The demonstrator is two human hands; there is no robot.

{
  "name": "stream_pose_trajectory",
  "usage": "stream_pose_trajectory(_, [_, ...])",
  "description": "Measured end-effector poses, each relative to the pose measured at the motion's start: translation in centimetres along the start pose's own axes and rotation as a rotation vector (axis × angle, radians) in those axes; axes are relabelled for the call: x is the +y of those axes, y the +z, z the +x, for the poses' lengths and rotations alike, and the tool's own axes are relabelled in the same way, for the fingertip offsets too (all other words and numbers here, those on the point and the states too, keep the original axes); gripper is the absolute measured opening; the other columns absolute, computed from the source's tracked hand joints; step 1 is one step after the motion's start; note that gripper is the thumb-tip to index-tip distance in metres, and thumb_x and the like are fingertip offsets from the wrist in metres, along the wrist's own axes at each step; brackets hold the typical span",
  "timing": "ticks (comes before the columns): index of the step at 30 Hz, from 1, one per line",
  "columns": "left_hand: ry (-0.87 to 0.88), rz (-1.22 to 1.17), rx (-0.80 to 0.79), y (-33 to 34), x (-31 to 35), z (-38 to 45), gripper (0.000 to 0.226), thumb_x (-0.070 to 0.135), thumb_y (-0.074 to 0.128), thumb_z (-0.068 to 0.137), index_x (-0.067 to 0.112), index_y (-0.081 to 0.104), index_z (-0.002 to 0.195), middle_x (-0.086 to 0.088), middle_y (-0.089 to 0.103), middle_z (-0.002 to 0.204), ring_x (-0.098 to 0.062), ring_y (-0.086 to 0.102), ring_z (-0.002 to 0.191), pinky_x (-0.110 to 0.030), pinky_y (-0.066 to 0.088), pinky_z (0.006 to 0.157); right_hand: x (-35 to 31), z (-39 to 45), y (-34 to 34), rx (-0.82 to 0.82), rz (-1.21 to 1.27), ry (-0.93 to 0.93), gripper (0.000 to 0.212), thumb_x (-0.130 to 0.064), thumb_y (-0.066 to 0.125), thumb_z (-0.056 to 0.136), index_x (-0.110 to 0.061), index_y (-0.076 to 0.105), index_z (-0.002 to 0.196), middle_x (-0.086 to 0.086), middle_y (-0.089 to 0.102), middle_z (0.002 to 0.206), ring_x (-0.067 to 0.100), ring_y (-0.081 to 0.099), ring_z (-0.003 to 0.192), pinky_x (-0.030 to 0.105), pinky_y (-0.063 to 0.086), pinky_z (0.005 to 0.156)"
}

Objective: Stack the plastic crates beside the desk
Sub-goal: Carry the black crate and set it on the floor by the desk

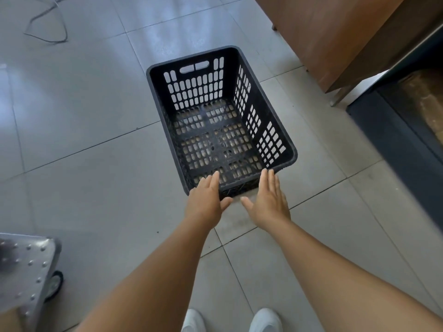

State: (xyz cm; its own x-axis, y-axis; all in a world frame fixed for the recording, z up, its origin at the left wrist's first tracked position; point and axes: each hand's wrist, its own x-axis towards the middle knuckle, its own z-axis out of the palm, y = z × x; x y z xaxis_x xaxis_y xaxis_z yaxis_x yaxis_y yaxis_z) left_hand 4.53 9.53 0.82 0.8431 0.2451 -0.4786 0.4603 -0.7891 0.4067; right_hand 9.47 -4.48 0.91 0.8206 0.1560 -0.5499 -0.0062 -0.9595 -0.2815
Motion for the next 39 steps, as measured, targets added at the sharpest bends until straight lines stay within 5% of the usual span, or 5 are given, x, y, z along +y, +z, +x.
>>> stream_pose_trajectory(4, [0.032,0.068,0.027,-3.1,3.0,-3.9,0.085,0.046,0.053,0.089,0.020,0.001,0.151,-0.001,0.009,0.160,-0.020,0.005,0.148,-0.042,0.017,0.119,0.0,-4.8,-3.9,0.037,0.065,0.019,0.096,-0.052,0.050,0.090,-0.015,-0.015,0.150,0.002,-0.018,0.160,0.017,-0.013,0.148,0.037,0.004,0.119])
stream_pose_trajectory(10, [0.107,-0.057,0.021,-8.6,9.3,-11.6,0.082,0.045,0.052,0.091,0.021,0.003,0.151,0.000,0.009,0.160,-0.017,0.010,0.147,-0.040,0.021,0.118,1.6,-14.0,-10.9,0.109,0.298,0.117,0.091,-0.047,0.052,0.091,-0.013,-0.006,0.152,0.002,-0.008,0.162,0.016,-0.006,0.149,0.038,0.009,0.120])
stream_pose_trajectory(20, [0.450,-0.174,-0.160,-11.8,21.4,-26.6,0.079,0.041,0.052,0.092,0.018,0.006,0.152,0.000,0.012,0.160,-0.015,0.014,0.146,-0.030,0.017,0.116,7.4,-33.3,-17.5,0.458,0.747,0.374,0.084,-0.047,0.049,0.092,-0.017,-0.001,0.152,0.003,0.002,0.162,0.019,0.009,0.148,0.036,0.019,0.117])
stream_pose_trajectory(30, [0.736,0.024,-0.347,-4.2,31.2,-38.9,0.074,0.034,0.050,0.095,0.019,0.005,0.152,-0.003,0.015,0.159,-0.022,0.022,0.145,-0.036,0.024,0.115,19.5,-49.4,-15.8,0.731,0.897,0.720,0.082,-0.043,0.051,0.092,-0.015,0.003,0.153,0.003,0.007,0.161,0.020,0.013,0.147,0.033,0.018,0.116])
stream_pose_trajectory(39, [0.835,0.399,-0.387,8.1,33.6,-44.3,0.076,0.032,0.051,0.094,0.019,0.002,0.151,-0.003,0.013,0.160,-0.025,0.026,0.143,-0.041,0.030,0.114,30.9,-60.0,-5.7,0.759,1.008,1.028,0.084,-0.044,0.056,0.090,-0.015,0.008,0.153,0.002,0.013,0.161,0.021,0.017,0.147,0.037,0.020,0.117])
